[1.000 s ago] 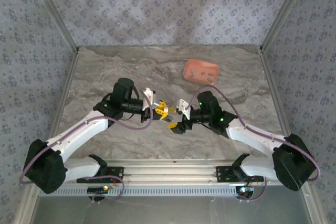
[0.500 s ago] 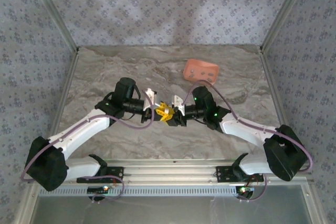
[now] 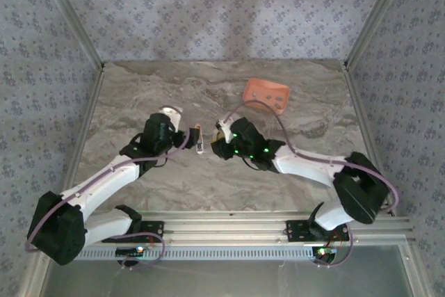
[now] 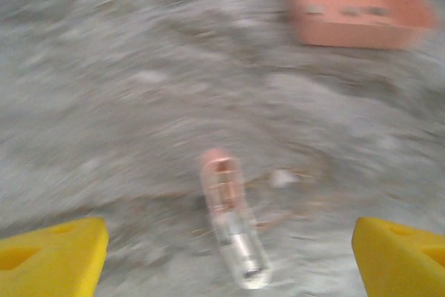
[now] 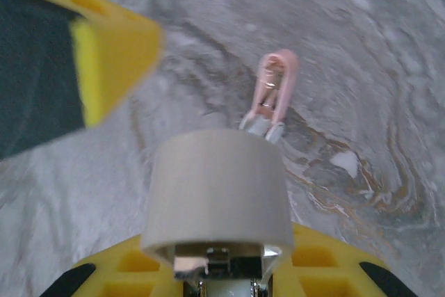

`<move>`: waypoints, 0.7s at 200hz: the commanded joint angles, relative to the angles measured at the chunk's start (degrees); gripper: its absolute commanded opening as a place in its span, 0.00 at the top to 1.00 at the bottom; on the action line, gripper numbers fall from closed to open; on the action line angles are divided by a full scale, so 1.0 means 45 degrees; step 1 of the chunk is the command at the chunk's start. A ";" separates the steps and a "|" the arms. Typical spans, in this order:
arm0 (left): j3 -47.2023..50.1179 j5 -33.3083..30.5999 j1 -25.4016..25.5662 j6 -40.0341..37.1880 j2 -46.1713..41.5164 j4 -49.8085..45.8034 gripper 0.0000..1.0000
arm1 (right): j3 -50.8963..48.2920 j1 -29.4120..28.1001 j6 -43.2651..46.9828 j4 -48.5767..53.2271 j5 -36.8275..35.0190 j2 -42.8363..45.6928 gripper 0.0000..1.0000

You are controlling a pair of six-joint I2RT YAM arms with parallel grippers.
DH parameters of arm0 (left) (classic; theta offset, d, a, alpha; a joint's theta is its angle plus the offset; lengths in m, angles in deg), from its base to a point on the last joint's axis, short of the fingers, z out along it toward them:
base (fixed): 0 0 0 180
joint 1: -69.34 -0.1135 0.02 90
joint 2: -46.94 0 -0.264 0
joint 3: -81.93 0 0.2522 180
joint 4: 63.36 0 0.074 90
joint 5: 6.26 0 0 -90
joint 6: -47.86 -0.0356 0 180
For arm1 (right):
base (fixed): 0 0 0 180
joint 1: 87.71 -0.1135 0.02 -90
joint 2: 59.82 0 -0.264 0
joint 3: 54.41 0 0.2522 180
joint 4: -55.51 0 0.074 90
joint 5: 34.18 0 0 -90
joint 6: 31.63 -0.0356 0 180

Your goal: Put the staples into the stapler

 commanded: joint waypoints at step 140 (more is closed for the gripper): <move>0.0910 -0.2470 -0.1418 0.5876 0.1017 -0.1902 0.02 | 0.6220 -0.0093 -0.5876 0.4194 -0.4655 -0.6692 0.80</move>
